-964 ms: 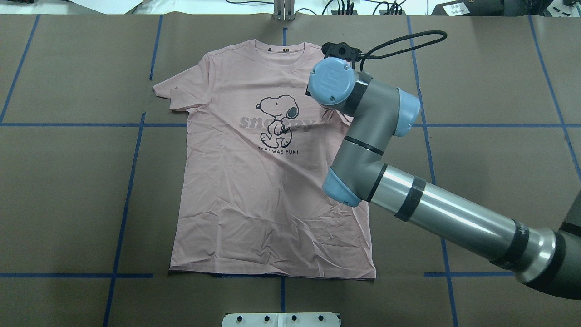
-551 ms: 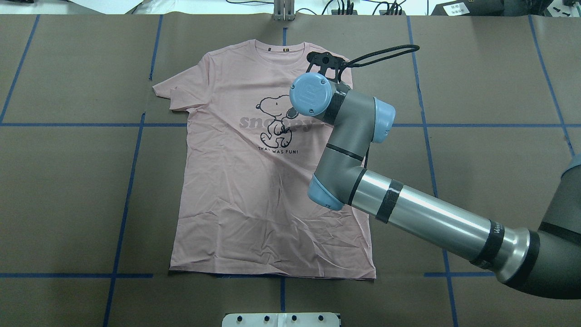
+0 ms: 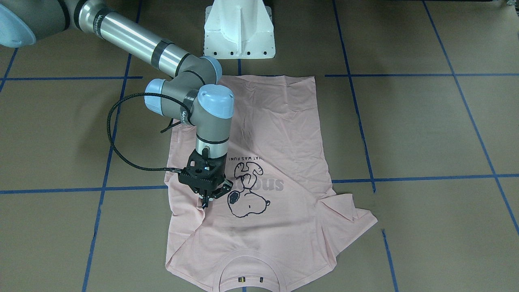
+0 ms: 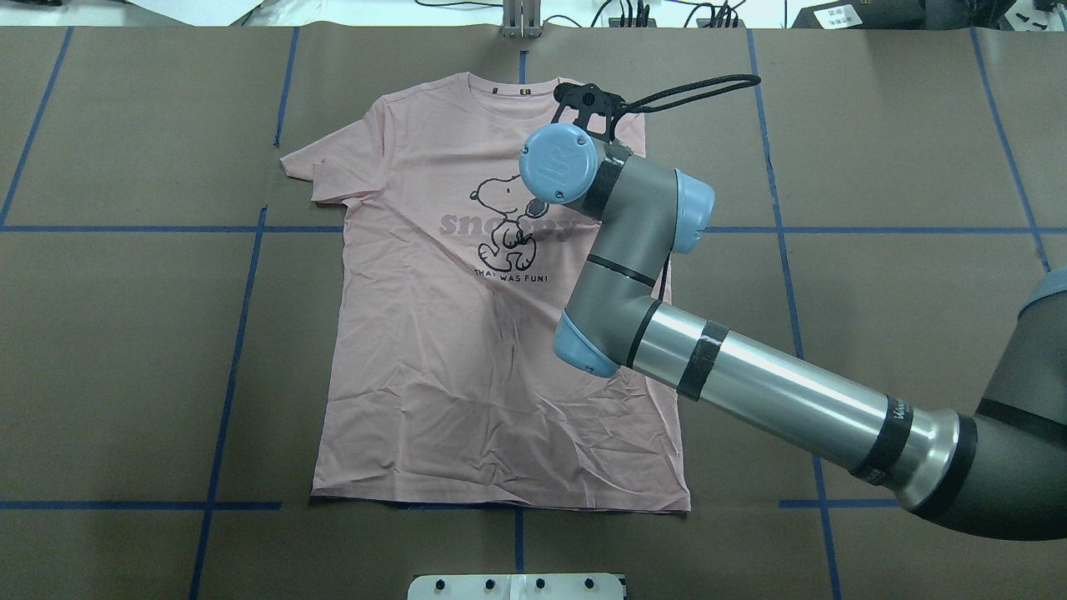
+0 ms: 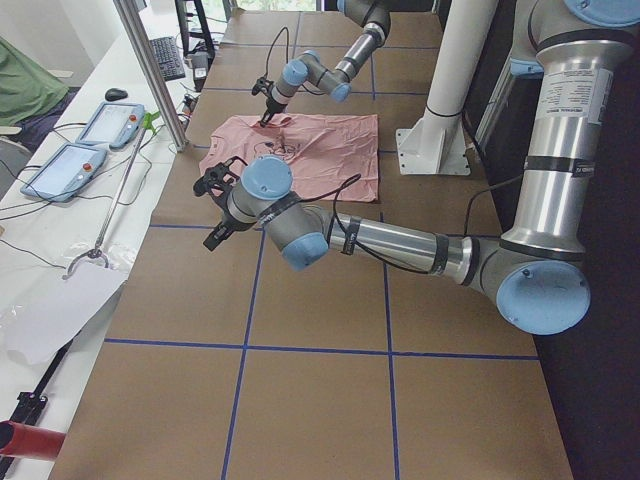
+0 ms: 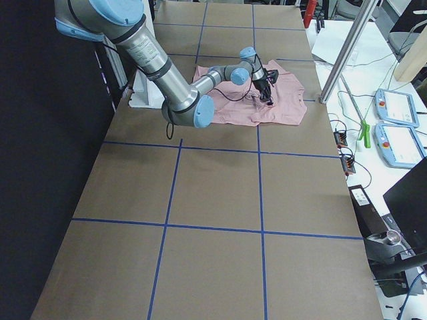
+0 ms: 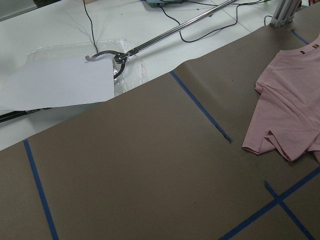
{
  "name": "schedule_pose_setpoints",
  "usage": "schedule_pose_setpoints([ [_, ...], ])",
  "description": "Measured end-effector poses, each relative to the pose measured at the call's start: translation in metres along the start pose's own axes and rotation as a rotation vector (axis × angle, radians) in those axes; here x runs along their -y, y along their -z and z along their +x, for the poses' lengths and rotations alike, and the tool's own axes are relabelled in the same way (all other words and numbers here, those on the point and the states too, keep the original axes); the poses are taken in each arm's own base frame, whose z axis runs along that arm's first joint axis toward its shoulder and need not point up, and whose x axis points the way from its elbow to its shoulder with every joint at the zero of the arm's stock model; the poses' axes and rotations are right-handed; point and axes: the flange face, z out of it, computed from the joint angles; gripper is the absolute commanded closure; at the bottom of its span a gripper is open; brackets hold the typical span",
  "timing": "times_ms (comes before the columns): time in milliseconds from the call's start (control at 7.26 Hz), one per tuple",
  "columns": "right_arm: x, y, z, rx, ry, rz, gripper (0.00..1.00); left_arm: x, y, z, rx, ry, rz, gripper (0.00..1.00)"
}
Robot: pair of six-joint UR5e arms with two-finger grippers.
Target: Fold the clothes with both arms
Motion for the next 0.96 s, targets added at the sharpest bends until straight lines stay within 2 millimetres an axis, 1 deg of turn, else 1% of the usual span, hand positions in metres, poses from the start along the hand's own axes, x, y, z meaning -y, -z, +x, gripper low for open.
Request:
schedule_pose_setpoints([
  [138, 0.008, 0.008, -0.008, 0.013, 0.005, -0.014, 0.00, -0.001, 0.001, 0.001, 0.002, 0.003, 0.001, 0.00],
  [275, 0.027, 0.018, -0.012, 0.032, 0.019, -0.053, 0.00, -0.001, 0.000, 0.000, 0.004, 0.005, -0.001, 0.00],
  [413, 0.059, 0.027, -0.007, 0.057, 0.051, -0.104, 0.00, -0.002, -0.004, 0.002, 0.001, 0.015, -0.007, 0.00],
  [551, 0.099, 0.034, 0.010, 0.078, 0.097, -0.157, 0.00, 0.000, -0.016, 0.010, -0.006, 0.042, -0.018, 0.00],
  [688, 0.143, 0.042, 0.043, 0.103, 0.157, -0.209, 0.00, 0.008, -0.034, 0.027, -0.015, 0.099, -0.028, 0.02],
  [826, 0.184, 0.049, 0.097, 0.138, 0.231, -0.251, 0.00, 0.021, -0.058, 0.051, -0.021, 0.171, -0.035, 0.15],
  [964, 0.221, 0.056, 0.163, 0.177, 0.299, -0.283, 0.00, 0.035, -0.084, 0.077, -0.010, 0.244, -0.036, 0.25],
])
